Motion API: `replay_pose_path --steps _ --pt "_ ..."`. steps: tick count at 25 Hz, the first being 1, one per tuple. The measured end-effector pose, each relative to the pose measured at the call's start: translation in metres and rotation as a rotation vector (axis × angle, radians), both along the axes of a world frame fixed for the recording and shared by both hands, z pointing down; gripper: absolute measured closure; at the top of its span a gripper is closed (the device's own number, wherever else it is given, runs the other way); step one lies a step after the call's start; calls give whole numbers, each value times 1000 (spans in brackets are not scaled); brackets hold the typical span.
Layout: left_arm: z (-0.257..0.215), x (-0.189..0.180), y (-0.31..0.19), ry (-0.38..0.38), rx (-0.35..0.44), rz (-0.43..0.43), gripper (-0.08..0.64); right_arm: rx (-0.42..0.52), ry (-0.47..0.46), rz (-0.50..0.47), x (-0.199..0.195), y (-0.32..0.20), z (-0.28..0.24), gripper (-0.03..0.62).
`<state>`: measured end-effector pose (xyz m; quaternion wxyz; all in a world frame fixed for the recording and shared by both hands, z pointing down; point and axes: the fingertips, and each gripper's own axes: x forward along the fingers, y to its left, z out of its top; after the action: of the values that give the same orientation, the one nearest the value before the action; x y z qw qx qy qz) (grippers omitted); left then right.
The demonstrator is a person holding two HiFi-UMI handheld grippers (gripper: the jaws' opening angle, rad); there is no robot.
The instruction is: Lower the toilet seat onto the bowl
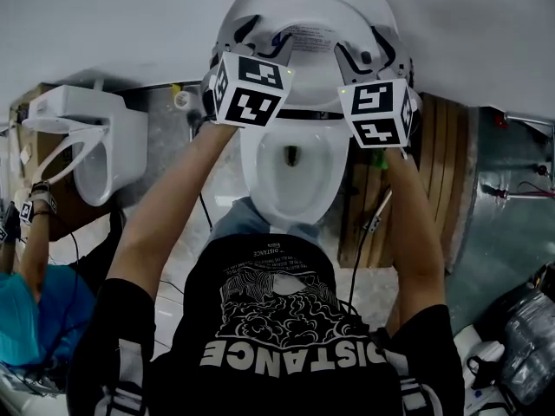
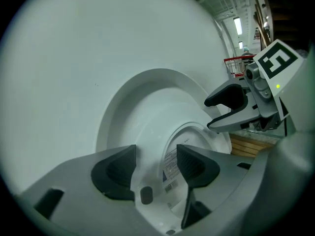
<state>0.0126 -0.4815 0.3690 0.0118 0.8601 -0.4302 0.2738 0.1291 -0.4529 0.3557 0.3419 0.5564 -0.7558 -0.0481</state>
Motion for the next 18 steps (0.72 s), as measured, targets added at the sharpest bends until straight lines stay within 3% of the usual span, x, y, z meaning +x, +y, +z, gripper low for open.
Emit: replay_pose_path --steps 10,18 --pt "-5 0 -7 -55 76 -38 264 -17 56 3 -1 -20 9 322" --pt "1 -1 -24 -65 31 -79 247 -51 65 -4 -4 -32 15 318"
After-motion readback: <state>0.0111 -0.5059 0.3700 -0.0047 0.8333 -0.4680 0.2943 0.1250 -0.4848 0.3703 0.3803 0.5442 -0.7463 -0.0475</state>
